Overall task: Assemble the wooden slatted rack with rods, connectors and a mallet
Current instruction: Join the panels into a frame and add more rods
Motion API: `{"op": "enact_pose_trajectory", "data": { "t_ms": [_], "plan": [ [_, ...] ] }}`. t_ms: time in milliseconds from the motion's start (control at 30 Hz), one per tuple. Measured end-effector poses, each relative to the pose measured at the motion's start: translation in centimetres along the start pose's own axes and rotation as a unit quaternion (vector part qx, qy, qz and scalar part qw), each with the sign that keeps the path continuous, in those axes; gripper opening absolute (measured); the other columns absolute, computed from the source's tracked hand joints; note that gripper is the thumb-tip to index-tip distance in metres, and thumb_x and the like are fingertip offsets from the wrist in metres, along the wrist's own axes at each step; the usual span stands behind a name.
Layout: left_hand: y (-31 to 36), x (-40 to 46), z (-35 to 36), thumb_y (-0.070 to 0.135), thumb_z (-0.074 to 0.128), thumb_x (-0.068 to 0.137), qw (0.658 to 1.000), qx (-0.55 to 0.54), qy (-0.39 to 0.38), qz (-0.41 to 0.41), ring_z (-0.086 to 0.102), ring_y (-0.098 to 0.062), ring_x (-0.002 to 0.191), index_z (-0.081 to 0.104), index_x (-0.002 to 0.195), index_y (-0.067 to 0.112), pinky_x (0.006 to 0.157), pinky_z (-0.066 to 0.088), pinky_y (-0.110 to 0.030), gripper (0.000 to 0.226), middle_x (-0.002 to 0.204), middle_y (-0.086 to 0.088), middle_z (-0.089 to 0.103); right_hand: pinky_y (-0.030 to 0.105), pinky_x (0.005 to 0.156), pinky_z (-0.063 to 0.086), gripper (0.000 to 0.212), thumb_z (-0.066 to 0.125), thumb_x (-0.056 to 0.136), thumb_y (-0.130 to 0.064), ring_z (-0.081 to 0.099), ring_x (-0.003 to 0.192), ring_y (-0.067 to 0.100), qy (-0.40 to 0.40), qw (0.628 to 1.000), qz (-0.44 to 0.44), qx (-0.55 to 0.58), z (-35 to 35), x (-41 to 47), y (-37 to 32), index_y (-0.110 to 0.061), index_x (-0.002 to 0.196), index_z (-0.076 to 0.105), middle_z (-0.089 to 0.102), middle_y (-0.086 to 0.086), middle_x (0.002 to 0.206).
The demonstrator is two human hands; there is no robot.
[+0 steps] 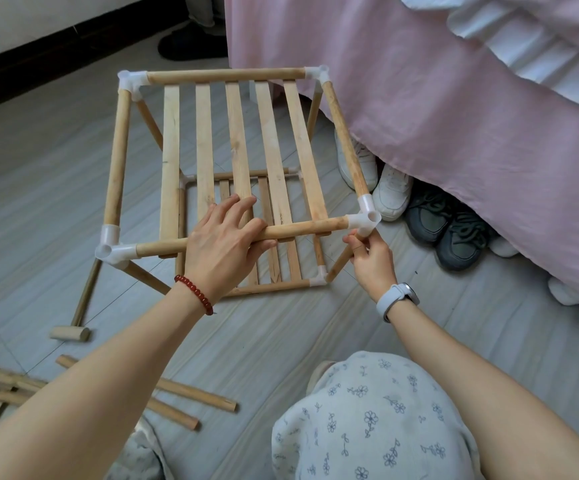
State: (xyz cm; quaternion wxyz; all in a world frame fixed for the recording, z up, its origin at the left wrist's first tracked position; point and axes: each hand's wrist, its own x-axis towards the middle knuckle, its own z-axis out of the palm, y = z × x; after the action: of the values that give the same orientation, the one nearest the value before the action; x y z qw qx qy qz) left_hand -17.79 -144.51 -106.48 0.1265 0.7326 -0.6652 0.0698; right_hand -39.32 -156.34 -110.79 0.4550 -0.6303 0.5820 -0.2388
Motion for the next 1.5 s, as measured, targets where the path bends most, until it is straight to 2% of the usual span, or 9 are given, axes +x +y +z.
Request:
{"op": "enact_pose_trajectory", "data": {
  "t_ms": [333,433,567,767,900,1033,1200,1333,1500],
  "plan": [
    [-0.1,0.2,0.0,0.053,0.033,0.091,1.000,-0.004,0.005,-0.013,0.054,-0.037,0.118,0.066,0.086,0.017,0.083,0.051,-0.047,0.049,0.125,-0.014,0.061,0.050,0.087,0.052,0.009,0.054,0.094,-0.022,0.060,0.089,0.020,0.015,0.999,0.012,0.040,0.7,0.8,-0.1,-0.015,0.096,0.060,0.062,0.000,0.089],
    [-0.1,0.2,0.2,0.052,0.034,0.091,1.000,0.002,0.005,-0.016,0.054,-0.037,0.118,0.066,0.086,0.017,0.083,0.051,-0.046,0.048,0.125,-0.014,0.061,0.043,0.089,0.052,0.006,0.055,0.093,-0.021,0.061,0.095,0.021,0.002,0.999,0.003,0.051,0.4,0.9,-0.1,-0.018,0.095,0.059,0.062,-0.001,0.089],
    [-0.1,0.1,0.5,0.051,0.036,0.092,1.000,0.013,0.022,-0.011,0.054,-0.036,0.118,0.065,0.085,0.016,0.085,0.050,-0.047,0.045,0.124,-0.013,0.061,0.025,0.087,0.041,0.024,0.053,0.093,-0.018,0.055,0.105,0.015,-0.084,0.994,0.020,-0.072,-0.3,1.1,1.4,-0.018,0.117,0.056,0.058,-0.005,0.103],
    [0.1,0.4,1.3,0.051,0.042,0.097,0.993,0.056,0.100,-0.006,0.058,-0.030,0.116,0.066,0.090,0.016,0.087,0.048,-0.043,0.043,0.123,-0.009,0.064,0.033,0.090,0.044,0.044,0.056,0.091,-0.030,0.057,0.099,0.025,-0.193,0.960,0.101,-0.177,1.6,3.4,5.4,-0.018,0.133,0.048,0.063,0.007,0.109],
    [0.0,-0.2,1.9,0.051,0.042,0.097,0.989,0.052,0.136,-0.002,0.060,-0.029,0.114,0.067,0.088,0.016,0.078,0.053,-0.042,0.044,0.121,-0.008,0.065,0.033,0.097,0.039,0.043,0.049,0.095,-0.035,0.049,0.121,0.027,-0.237,0.939,0.116,-0.220,3.6,4.3,8.1,-0.020,0.135,0.049,0.054,0.008,0.134],
    [-0.2,0.1,2.1,0.051,0.047,0.096,0.984,0.069,0.162,0.000,0.062,-0.027,0.112,0.067,0.086,0.017,0.075,0.054,-0.039,0.041,0.119,-0.006,0.066,0.028,0.098,0.034,0.038,0.050,0.092,-0.011,0.046,0.125,0.029,-0.220,0.948,0.097,-0.209,4.7,5.6,9.8,-0.015,0.130,0.053,0.052,0.012,0.135],
    [-0.2,0.9,2.3,0.052,0.048,0.095,0.982,0.075,0.171,0.005,0.063,-0.027,0.110,0.067,0.085,0.017,0.075,0.053,-0.037,0.041,0.117,-0.005,0.067,0.020,0.085,0.032,0.030,0.051,0.092,-0.007,0.049,0.120,0.028,-0.177,0.966,0.081,-0.169,5.8,5.9,10.7,-0.006,0.121,0.059,0.057,0.015,0.127],
    [0.2,0.5,2.8,0.051,0.049,0.095,0.984,0.076,0.159,0.004,0.062,-0.027,0.111,0.066,0.084,0.017,0.072,0.054,-0.038,0.040,0.118,-0.005,0.067,0.019,0.086,0.032,0.024,0.056,0.087,0.000,0.051,0.117,0.029,-0.137,0.980,0.083,-0.120,6.4,5.9,11.1,-0.002,0.110,0.064,0.057,0.016,0.123],
    [0.2,0.2,2.8,0.051,0.048,0.096,0.986,0.077,0.147,0.002,0.062,-0.027,0.112,0.067,0.084,0.017,0.069,0.054,-0.038,0.041,0.118,-0.005,0.067,0.025,0.091,0.034,0.035,0.050,0.093,-0.008,0.047,0.122,0.030,-0.159,0.971,0.079,-0.160,6.7,5.5,10.9,-0.005,0.128,0.054,0.051,0.013,0.130]
  ]
}}
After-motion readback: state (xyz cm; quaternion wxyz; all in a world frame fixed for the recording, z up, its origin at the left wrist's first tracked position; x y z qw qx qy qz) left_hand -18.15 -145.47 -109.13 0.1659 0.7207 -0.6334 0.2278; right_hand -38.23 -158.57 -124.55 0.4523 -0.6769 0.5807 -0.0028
